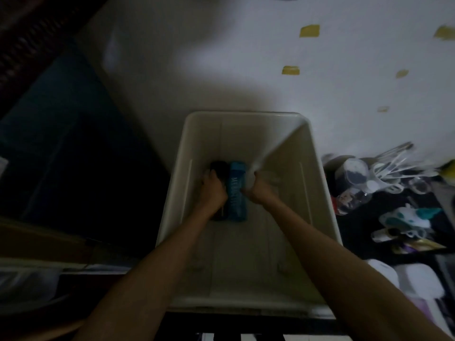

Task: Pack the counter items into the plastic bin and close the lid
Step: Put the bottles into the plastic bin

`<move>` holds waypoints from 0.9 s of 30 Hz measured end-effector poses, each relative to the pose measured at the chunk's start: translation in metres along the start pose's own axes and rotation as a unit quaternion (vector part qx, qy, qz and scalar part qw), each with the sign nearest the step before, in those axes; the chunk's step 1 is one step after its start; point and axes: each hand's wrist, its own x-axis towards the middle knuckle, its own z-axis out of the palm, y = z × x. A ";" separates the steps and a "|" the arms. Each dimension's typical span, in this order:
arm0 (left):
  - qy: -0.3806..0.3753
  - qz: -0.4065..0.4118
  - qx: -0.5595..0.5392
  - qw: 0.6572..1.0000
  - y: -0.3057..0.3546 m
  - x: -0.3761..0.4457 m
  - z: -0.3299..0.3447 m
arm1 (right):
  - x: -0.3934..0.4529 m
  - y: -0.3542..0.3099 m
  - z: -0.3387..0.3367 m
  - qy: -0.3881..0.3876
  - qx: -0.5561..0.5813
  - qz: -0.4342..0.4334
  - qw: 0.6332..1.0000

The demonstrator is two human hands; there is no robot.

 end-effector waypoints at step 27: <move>-0.212 0.259 0.268 0.903 0.236 -0.246 0.131 | -0.234 0.319 -0.176 0.043 0.020 -0.102 0.994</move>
